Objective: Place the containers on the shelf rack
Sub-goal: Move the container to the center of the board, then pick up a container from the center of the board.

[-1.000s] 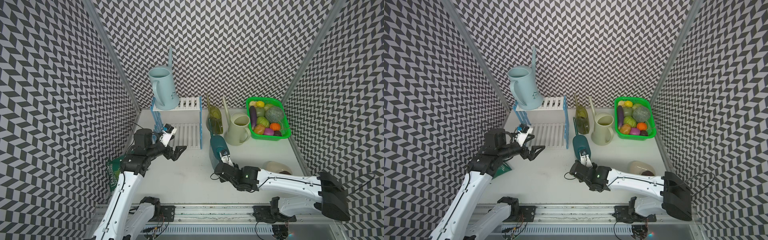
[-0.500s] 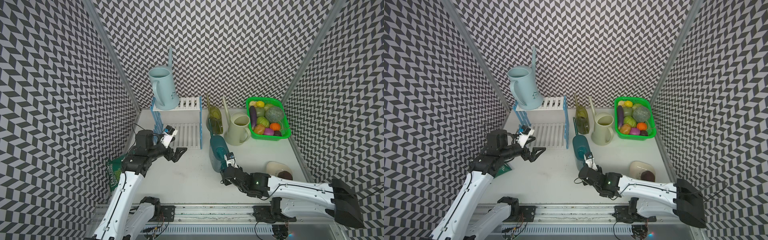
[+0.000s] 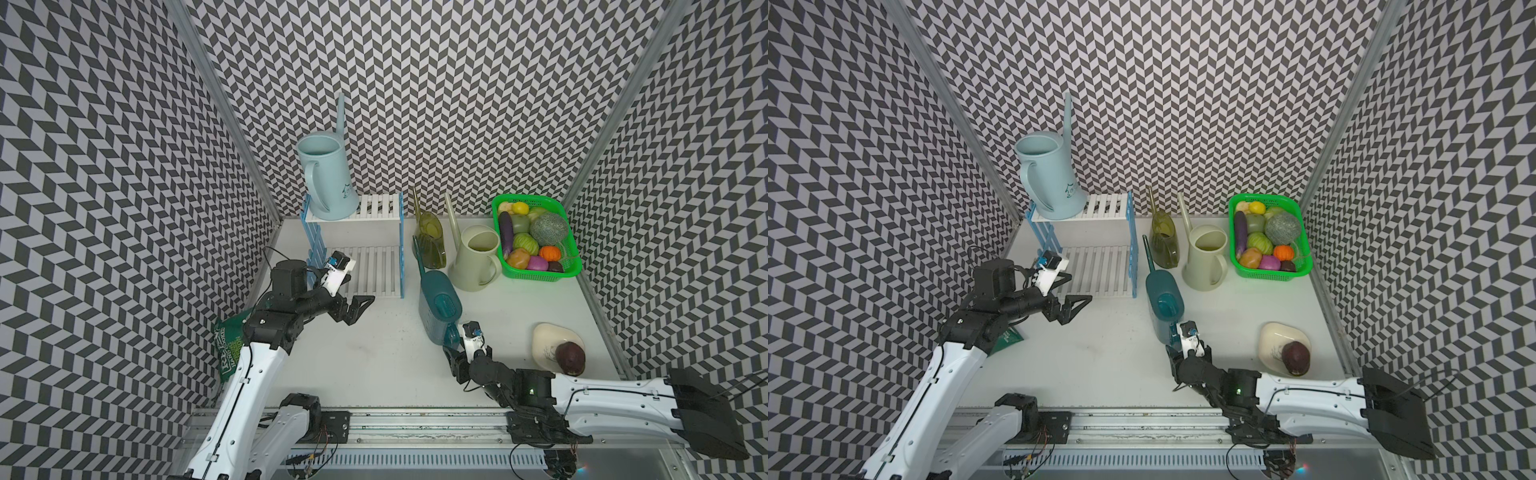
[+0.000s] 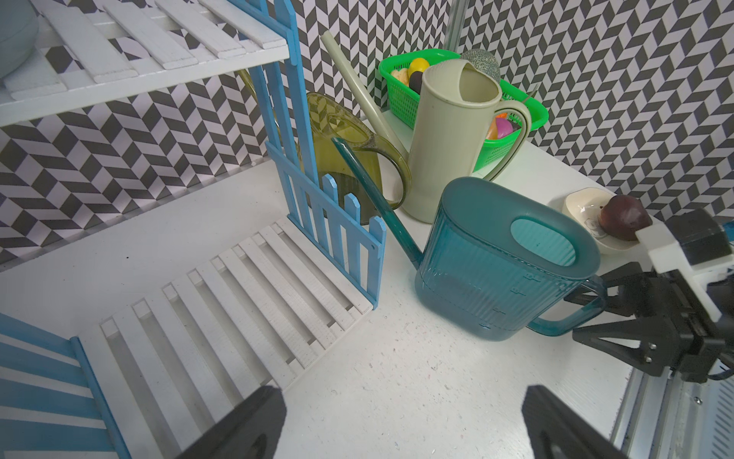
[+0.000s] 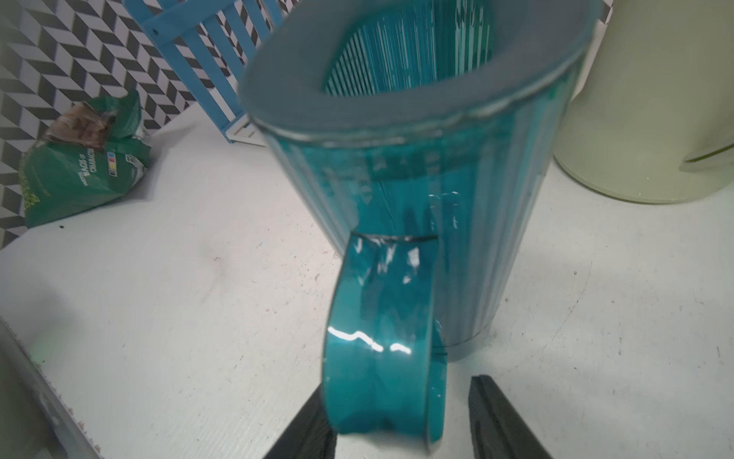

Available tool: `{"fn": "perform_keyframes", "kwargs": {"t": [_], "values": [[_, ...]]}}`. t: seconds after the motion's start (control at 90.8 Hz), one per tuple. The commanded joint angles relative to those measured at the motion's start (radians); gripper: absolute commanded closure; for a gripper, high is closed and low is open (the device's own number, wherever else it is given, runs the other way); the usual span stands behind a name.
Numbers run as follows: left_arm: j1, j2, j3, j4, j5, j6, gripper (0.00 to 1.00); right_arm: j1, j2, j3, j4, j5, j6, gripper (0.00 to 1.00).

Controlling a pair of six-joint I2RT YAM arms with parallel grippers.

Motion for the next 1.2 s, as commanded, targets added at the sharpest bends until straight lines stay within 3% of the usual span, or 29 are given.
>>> {"fn": "perform_keyframes", "kwargs": {"t": [0.0,0.507,1.19], "values": [[-0.006,-0.024,-0.015,0.014,0.000,0.005,0.00,0.006,-0.025,-0.036,0.187,0.054,-0.068,0.47],[-0.006,-0.026,-0.026,0.014,0.011,0.018,0.00,0.006,-0.001,-0.133,0.399,0.090,-0.158,0.52],[-0.006,-0.040,-0.038,0.017,0.002,0.020,0.00,0.004,0.111,-0.122,0.542,0.180,-0.226,0.54]]}}
